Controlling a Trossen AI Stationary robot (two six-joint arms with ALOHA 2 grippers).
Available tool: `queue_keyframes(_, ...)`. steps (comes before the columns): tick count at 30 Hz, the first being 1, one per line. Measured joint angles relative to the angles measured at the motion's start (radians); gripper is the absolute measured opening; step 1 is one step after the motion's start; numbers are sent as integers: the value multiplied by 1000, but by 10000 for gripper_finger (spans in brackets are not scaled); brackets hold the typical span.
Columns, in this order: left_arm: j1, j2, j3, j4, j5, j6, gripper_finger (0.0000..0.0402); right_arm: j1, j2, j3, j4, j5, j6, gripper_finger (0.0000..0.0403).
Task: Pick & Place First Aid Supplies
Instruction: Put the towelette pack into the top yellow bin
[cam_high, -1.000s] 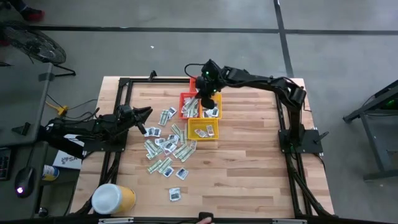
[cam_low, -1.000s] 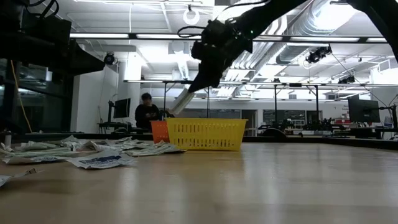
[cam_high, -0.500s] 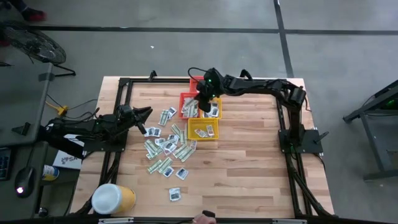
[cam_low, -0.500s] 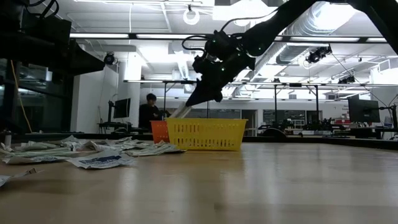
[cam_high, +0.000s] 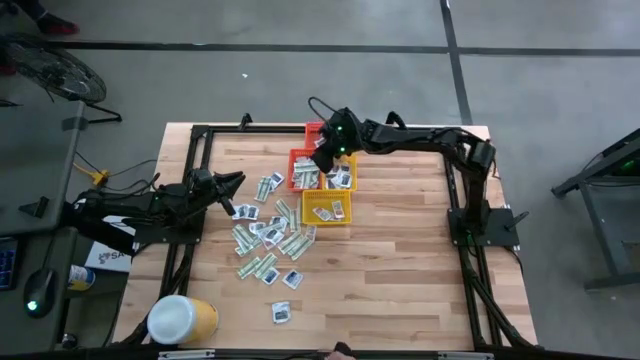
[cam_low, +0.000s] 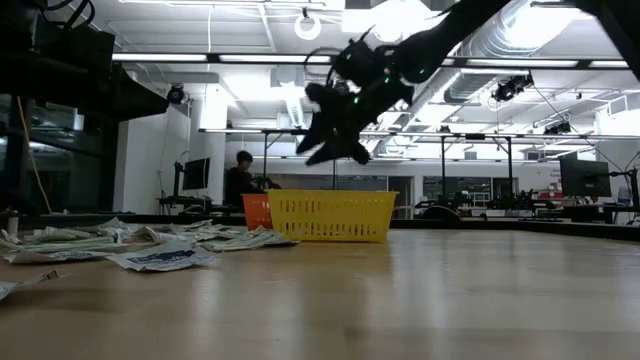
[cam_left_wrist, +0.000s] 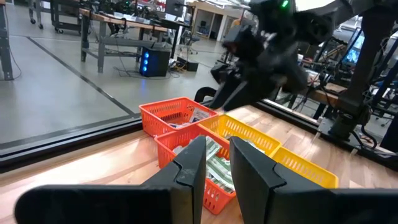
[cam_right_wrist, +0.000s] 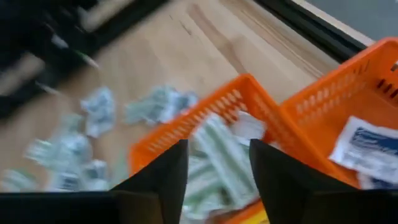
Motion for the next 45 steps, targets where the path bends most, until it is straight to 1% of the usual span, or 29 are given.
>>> queue_keyframes(2, 0, 0, 0, 0, 0, 0, 73, 9, -51, -41, 43, -30, 35, 172)
queue_keyframes(4, 0, 0, 0, 0, 0, 0, 73, 30, -118, -117, 112, -32, 24, 173)
queue_keyframes(7, 0, 0, 0, 0, 0, 0, 73, 76, -240, -264, 208, 3, -36, 168)
queue_keyframes(9, 0, 0, 0, 0, 0, 0, 73, 109, -332, -358, 240, 35, -80, 163)
queue_keyframes(12, 0, 0, 0, 0, 0, 0, 73, 156, -473, -486, 250, 104, -129, 154)
queue_keyframes(14, 0, 0, 0, 0, 0, 0, 73, 185, -565, -567, 247, 147, -135, 148)
queue_keyframes(20, 0, 0, 0, 0, 0, 0, 73, 262, -830, -797, 257, 254, -56, 140)
queue_keyframes(23, 0, 0, 0, 0, 0, 0, 73, 283, -951, -901, 253, 273, -59, 140)
queue_keyframes(25, 0, 0, 0, 0, 0, 0, 73, 294, -1028, -964, 253, 259, -74, 140)
queue_keyframes(29, 0, 0, 0, 0, 0, 0, 73, 326, -1156, -1066, 257, 212, -71, 139)
queue_keyframes(32, 0, 0, 0, 0, 0, 0, 73, 357, -1242, -1131, 278, 200, -70, 139)
queue_keyframes(38, 0, 0, 0, 0, 0, 0, 73, 412, -1397, -1254, 311, 265, -25, 139)
queue_keyframes(41, 0, 0, 0, 0, 0, 0, 73, 430, -1462, -1306, 332, 273, -21, 139)
queue_keyframes(45, 0, 0, 0, 0, 0, 0, 73, 440, -1535, -1343, 337, 274, -21, 139)
